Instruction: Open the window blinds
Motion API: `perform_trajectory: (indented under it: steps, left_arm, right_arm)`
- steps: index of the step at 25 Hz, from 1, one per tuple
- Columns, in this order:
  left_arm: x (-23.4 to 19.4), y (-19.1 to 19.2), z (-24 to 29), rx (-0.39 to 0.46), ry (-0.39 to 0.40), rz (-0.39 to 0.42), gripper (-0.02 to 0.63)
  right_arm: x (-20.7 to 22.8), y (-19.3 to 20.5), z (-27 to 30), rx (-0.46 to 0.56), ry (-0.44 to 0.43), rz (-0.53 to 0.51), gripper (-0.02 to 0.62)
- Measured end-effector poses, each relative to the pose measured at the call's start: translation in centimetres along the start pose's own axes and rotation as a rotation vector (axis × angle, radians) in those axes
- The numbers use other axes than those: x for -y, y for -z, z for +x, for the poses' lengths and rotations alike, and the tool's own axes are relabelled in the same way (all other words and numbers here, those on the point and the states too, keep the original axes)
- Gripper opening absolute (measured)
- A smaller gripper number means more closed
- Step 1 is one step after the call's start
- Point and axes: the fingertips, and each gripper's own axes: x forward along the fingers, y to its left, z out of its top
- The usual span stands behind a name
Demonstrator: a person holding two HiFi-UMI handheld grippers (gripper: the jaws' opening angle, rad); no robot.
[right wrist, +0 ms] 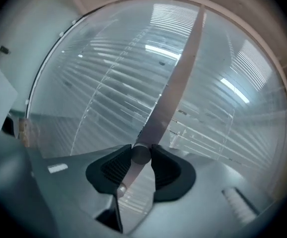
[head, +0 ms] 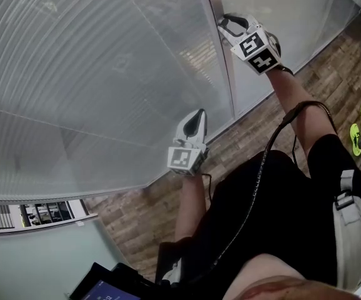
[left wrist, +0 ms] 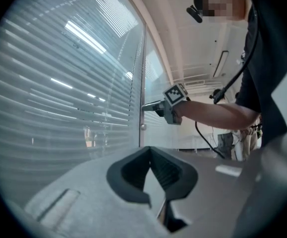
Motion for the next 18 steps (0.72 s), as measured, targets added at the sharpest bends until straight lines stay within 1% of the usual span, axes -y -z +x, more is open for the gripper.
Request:
perform_trajectory:
  steps: [5,8,10,12,18]
  left_arm:
    - [-0.11,0.01,-0.12,-0.005,0.000,0.003,0.002]
    - [-0.06,0.14,-0.34,-0.007,-0.001,0.007,0.003]
    - [-0.11,0.18,-0.51,-0.009,-0.004,0.007,0.003]
    - [-0.28,0.19,-0.67,-0.012,-0.008,0.006,0.002]
    - [-0.44,0.11,-0.93,-0.017,-0.008,0.009,0.003]
  right_arm:
    - [0.52,0.42,0.33,0.041,-0.018,0.281,0.127]
    - [0.85,0.76,0.40,0.078,-0.047,0.466,0.127]
    - [0.92,0.66,0.35,0.094,-0.064,0.566,0.127]
    - [0.85,0.61,0.45,0.094,-0.065,0.602,0.127]
    - [0.96,0.50,0.56,0.096,-0.046,0.599,0.127]
